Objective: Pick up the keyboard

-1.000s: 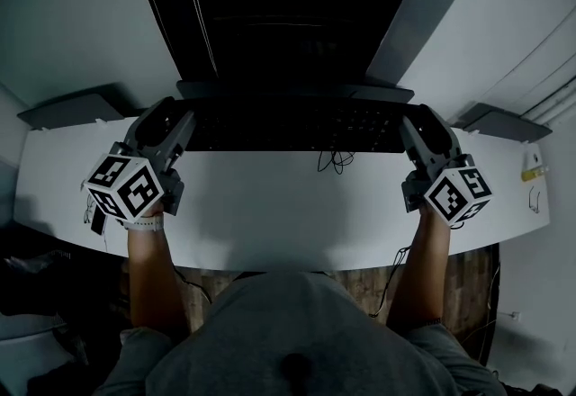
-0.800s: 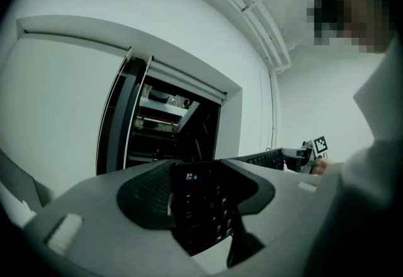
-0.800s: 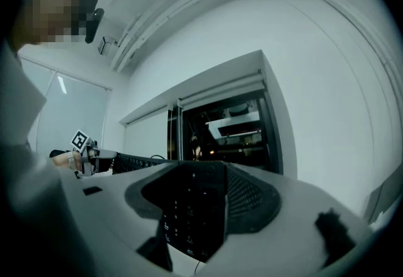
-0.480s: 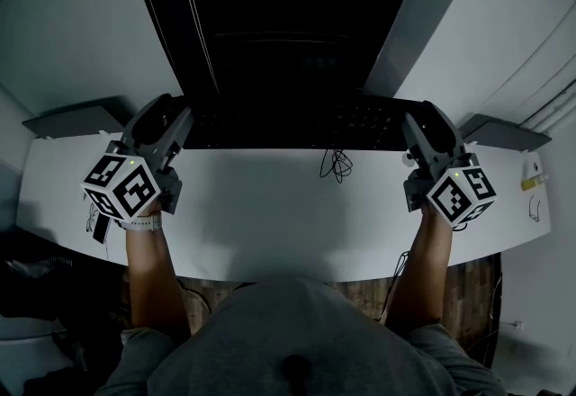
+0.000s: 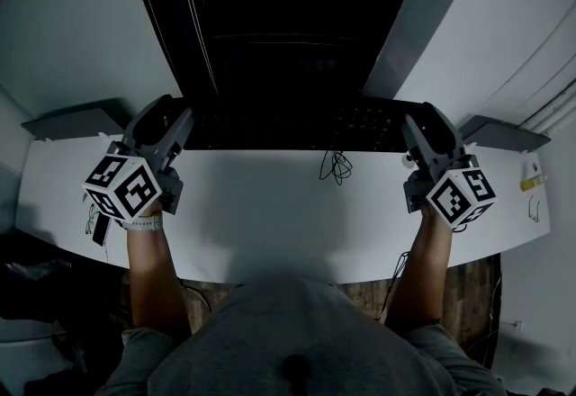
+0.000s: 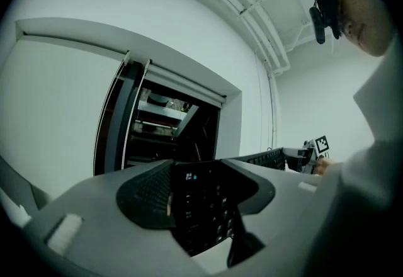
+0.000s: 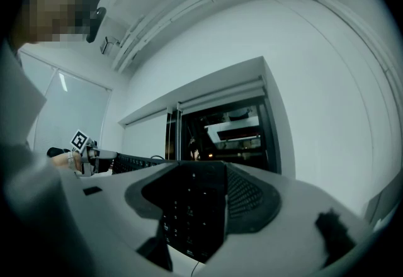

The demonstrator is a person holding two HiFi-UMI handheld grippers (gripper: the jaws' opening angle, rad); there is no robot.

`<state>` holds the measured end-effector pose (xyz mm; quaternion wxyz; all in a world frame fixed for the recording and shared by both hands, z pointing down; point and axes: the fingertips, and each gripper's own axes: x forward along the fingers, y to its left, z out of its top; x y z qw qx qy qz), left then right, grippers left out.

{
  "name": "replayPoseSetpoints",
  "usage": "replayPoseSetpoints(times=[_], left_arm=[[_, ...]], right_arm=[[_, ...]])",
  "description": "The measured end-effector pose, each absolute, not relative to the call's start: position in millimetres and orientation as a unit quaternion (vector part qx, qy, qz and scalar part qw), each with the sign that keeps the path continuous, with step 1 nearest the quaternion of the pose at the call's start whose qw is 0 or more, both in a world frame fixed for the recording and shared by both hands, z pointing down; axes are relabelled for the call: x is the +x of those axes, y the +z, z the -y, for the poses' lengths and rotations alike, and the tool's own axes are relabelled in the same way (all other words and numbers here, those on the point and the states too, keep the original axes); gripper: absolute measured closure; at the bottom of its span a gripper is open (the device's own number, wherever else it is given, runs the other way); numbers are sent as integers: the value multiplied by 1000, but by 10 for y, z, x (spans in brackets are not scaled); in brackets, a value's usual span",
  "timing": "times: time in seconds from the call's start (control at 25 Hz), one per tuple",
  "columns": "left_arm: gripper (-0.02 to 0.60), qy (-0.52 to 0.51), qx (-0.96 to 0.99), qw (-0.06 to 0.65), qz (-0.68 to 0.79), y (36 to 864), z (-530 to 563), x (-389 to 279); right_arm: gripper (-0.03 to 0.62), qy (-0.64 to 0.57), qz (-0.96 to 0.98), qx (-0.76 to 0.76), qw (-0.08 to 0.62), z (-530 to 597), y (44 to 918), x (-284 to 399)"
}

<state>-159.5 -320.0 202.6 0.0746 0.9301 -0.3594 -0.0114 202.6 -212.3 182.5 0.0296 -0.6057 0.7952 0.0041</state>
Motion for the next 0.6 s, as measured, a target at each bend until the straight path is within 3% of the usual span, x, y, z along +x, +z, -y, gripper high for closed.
replayPoseSetpoints(times=[0.6], left_arm=[[365,-13,931,73,357,2027,3221,-1580]], right_arm=[[358,2,-796,-605,30,2114,1835,2034]])
